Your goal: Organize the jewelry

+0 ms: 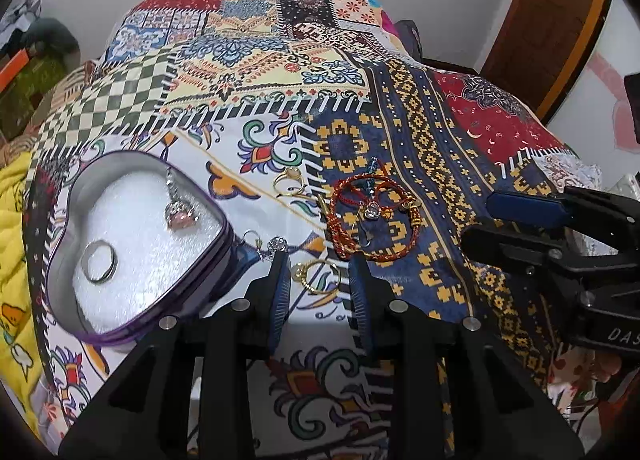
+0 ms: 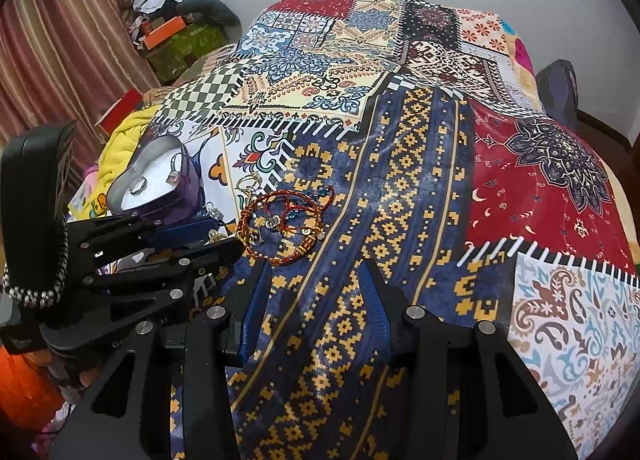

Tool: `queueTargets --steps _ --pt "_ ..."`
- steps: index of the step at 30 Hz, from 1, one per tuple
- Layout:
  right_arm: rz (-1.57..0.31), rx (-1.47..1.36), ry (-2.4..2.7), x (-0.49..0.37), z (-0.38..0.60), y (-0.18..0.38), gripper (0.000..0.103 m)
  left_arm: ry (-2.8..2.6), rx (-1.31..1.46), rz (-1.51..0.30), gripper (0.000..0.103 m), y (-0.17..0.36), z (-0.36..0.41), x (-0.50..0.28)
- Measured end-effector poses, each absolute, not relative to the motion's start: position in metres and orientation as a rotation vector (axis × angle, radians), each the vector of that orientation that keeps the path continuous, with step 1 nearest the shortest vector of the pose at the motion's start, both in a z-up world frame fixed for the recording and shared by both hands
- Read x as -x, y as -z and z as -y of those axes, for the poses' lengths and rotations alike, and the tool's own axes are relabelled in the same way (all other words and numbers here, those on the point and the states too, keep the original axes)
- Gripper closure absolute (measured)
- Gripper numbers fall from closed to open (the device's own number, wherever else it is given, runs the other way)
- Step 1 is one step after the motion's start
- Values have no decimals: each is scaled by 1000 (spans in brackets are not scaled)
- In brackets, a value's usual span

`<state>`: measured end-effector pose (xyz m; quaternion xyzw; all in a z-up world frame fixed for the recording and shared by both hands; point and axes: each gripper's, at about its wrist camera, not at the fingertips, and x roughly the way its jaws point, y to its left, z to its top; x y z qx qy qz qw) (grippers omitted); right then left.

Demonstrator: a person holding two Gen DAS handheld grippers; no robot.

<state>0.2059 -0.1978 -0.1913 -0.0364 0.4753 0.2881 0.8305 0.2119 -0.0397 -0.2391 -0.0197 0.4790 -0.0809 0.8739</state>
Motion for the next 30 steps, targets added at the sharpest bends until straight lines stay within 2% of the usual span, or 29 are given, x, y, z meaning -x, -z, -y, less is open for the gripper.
queueTargets --steps 3,7,12,17,28,30 --pt "-1003 61 -623 -207 197 189 61 159 24 -985 79 240 40 -213" --pt "-1009 29 -667 -210 191 187 62 162 30 -979 79 240 39 -213" --pt "-1003 42 -717 -211 174 186 77 149 34 -966 79 237 35 -205" --pt "-1049 23 -772 -218 155 195 85 141 59 -959 79 234 25 -196" --pt "-1077 83 -676 -231 148 209 86 149 90 -950 79 235 12 -192" --pt "-1075 87 -670 -234 147 210 89 151 94 -948 79 236 11 -192"
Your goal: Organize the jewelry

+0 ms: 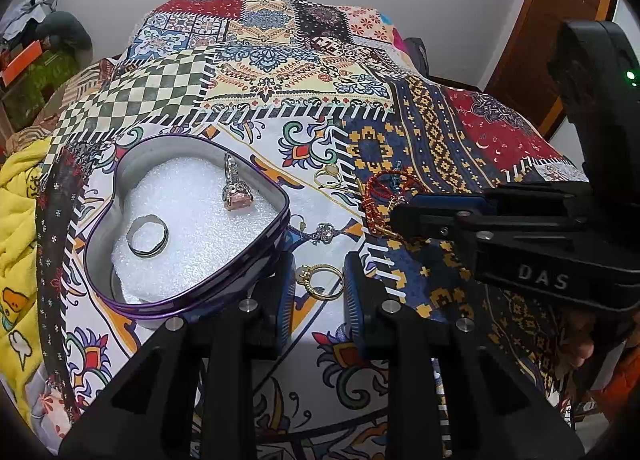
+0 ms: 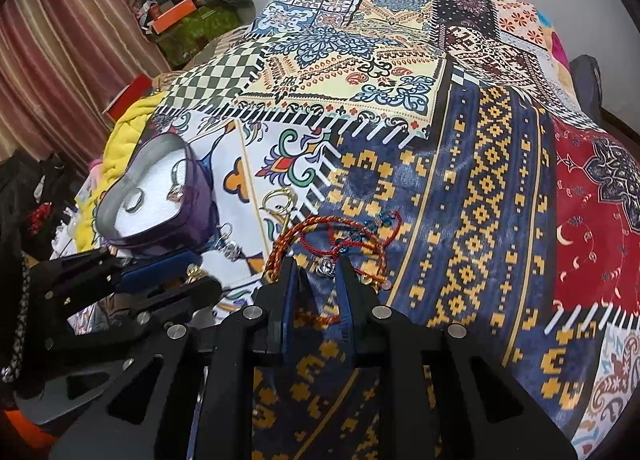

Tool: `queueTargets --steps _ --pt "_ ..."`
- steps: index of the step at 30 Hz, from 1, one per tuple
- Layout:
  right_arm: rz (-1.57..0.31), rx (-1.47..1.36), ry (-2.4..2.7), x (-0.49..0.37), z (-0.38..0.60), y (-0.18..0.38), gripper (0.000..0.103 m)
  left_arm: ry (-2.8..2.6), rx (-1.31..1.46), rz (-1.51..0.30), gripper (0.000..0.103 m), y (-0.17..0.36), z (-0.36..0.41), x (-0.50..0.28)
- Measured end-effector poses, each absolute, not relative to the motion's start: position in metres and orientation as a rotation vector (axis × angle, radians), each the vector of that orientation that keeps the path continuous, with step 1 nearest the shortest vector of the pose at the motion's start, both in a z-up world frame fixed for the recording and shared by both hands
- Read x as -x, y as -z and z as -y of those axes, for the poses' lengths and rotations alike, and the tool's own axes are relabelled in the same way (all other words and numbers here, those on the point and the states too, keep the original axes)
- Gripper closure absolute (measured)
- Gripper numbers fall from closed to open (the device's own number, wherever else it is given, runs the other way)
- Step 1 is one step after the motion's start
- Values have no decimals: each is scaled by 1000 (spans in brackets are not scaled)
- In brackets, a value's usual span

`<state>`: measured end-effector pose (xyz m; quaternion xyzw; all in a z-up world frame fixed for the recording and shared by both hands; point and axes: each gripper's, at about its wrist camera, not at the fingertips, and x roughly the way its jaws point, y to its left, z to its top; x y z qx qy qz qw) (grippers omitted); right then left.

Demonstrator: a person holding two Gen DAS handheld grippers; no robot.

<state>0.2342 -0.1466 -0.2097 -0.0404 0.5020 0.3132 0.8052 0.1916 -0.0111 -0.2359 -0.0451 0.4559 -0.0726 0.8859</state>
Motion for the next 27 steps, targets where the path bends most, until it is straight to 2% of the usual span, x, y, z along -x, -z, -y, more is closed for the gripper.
queueTargets --steps 4,18,27 --pt "-1065 95 -660 -236 145 211 94 157 107 -943 79 236 9 -191" --pt "-1018 93 -644 -213 156 187 96 156 106 -947 79 232 9 -187" --pt "-949 79 -649 -199 157 156 96 145 101 -901 79 208 2 -173"
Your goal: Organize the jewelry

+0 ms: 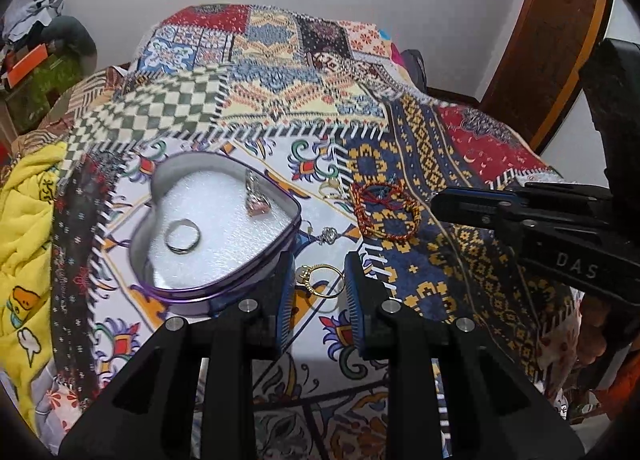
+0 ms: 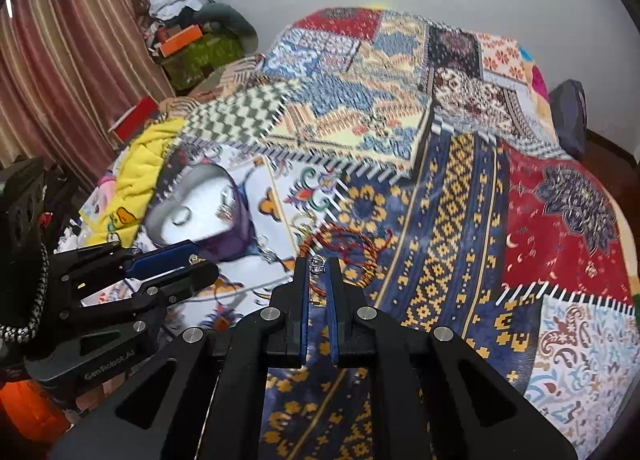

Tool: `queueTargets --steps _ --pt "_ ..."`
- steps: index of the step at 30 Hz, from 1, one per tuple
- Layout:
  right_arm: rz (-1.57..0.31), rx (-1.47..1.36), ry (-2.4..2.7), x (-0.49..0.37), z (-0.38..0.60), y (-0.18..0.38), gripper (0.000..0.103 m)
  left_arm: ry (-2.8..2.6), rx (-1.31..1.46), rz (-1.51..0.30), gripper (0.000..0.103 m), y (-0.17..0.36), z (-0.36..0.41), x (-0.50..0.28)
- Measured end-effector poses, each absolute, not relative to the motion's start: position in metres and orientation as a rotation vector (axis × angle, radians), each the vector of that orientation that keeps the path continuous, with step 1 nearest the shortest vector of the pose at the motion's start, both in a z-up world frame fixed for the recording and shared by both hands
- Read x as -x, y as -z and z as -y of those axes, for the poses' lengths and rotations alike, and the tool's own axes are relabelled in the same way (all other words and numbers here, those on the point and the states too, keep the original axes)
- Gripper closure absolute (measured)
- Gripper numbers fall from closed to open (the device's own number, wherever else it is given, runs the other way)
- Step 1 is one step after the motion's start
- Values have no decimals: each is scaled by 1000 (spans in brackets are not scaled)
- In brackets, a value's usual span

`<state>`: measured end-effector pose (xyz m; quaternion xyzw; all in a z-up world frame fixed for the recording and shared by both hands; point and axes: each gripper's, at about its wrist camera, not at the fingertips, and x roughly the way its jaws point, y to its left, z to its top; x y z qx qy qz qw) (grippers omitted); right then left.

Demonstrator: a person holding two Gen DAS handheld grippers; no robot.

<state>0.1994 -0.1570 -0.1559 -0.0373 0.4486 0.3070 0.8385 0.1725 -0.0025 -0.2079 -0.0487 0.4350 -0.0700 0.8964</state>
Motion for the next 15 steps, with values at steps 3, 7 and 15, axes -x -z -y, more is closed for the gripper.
queueTargets --steps 3,7,15 --pt "-914 77 -663 -196 151 143 96 137 103 -875 79 197 -3 -168" --pt "-876 70 -688 -191 142 130 96 121 116 -832 79 180 -15 -161" --pt "-827 54 -751 -188 118 116 96 79 132 -771 79 160 -40 -152"
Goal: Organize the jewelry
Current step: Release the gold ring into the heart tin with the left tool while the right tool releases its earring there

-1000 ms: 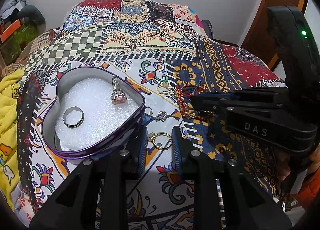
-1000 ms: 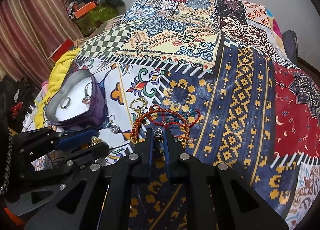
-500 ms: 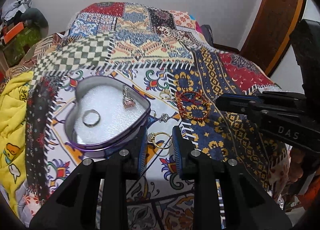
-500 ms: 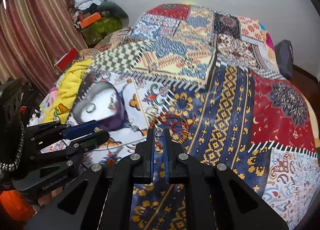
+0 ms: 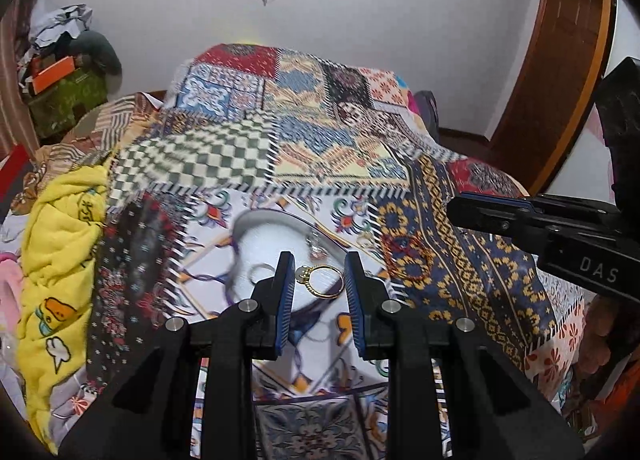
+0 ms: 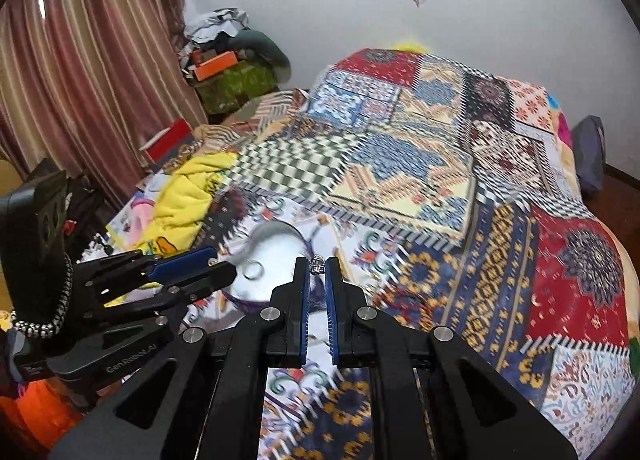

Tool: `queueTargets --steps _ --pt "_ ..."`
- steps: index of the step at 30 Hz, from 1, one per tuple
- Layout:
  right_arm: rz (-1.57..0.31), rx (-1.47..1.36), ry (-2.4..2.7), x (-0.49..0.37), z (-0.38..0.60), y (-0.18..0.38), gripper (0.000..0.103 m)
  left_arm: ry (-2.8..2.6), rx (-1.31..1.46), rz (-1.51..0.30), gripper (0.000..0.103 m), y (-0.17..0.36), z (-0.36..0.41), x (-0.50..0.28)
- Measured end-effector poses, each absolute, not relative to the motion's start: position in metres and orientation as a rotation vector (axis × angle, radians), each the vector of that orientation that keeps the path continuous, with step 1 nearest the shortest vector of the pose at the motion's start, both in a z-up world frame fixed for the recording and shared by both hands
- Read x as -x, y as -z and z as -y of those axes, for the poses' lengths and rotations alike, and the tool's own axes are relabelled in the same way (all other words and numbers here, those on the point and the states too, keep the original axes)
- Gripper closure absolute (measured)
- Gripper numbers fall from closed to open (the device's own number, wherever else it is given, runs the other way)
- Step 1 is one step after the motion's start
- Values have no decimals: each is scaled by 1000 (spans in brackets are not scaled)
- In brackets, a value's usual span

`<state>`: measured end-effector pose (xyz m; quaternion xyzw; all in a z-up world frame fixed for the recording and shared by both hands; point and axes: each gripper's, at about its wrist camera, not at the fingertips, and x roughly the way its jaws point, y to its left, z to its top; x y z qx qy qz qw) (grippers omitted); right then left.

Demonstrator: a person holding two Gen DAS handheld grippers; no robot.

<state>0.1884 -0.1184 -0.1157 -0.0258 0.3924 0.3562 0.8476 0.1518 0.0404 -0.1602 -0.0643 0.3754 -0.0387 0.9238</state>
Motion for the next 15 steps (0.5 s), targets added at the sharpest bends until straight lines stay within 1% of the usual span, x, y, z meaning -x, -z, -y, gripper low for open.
queueTargets --steps 7,15 --pt "-817 49 -803 -195 94 115 96 48 150 -747 79 158 -62 -156" --pt "-847 45 -841 -209 71 130 96 32 151 -760 79 169 -73 -171"
